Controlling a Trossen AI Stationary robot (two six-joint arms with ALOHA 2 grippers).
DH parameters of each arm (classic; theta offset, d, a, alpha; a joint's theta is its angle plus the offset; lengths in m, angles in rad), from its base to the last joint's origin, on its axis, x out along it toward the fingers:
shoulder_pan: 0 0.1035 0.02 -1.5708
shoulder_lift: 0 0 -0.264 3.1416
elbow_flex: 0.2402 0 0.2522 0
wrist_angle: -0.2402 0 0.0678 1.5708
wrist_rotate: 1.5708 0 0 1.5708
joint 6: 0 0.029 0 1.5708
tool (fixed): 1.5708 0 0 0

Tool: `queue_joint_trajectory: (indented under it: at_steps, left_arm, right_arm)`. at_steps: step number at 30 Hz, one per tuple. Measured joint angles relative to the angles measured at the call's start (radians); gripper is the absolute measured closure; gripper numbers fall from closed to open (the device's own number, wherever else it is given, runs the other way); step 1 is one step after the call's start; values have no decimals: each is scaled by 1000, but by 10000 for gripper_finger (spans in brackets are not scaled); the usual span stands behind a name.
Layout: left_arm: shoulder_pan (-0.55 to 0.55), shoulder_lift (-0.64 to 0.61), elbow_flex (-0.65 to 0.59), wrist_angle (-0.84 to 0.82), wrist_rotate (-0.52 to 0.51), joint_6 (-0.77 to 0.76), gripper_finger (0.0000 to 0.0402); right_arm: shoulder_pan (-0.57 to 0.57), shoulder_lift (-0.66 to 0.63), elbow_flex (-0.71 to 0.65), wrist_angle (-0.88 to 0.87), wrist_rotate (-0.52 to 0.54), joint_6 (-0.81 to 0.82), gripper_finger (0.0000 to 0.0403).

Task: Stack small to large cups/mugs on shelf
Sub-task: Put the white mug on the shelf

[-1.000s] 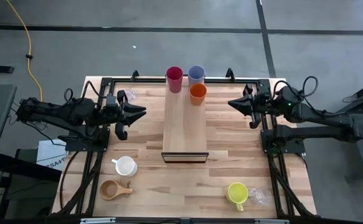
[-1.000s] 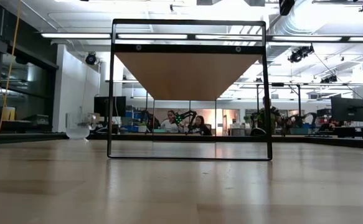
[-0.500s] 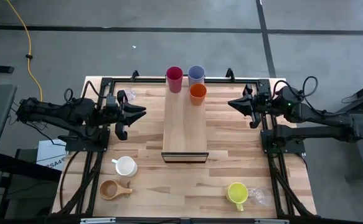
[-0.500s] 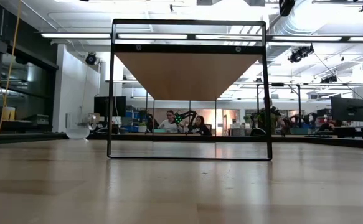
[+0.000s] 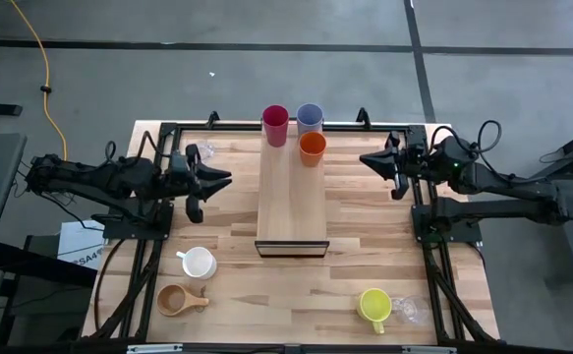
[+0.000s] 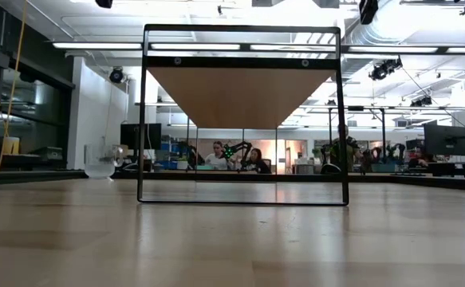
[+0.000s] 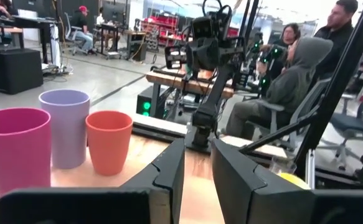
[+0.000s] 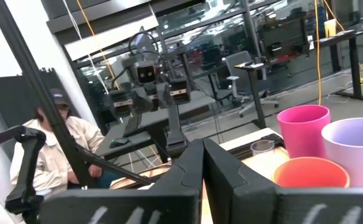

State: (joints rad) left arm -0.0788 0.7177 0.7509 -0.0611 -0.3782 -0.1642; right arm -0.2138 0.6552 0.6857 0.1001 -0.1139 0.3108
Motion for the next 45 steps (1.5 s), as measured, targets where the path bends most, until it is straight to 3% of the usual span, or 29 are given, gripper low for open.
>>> queue_joint_trajectory:
  at_steps: [4,8,13,17,23,28,35,40,45]
  left_arm:
    - [0,0,4,-33,-11,-9,310]
    - [0,8,52,-147,-47,-51,250]
    - [0,55,182,-432,-67,-158,164]
    - [0,132,295,-691,-55,-305,129]
    - [0,235,378,-983,100,-494,133]
    - [-1,281,378,-1080,249,-581,146]
    - [-1,309,379,-1229,317,-728,149]
    - [-47,326,321,-1209,372,-814,149]
    - [-176,358,193,-1123,438,-911,149]
  right_arm:
    - [0,0,0,-2,0,-2,403]
    - [0,0,0,-8,0,2,403]
    - [0,0,0,-15,0,-5,403]
    - [0,0,0,-29,0,-5,403]
    - [0,0,0,-62,-1,-5,403]
    - [0,-1,0,-90,-2,2,403]
    - [0,0,0,-106,-4,2,403]
    - [0,-1,0,-113,-4,2,403]
    - [0,0,0,-119,-4,-3,403]
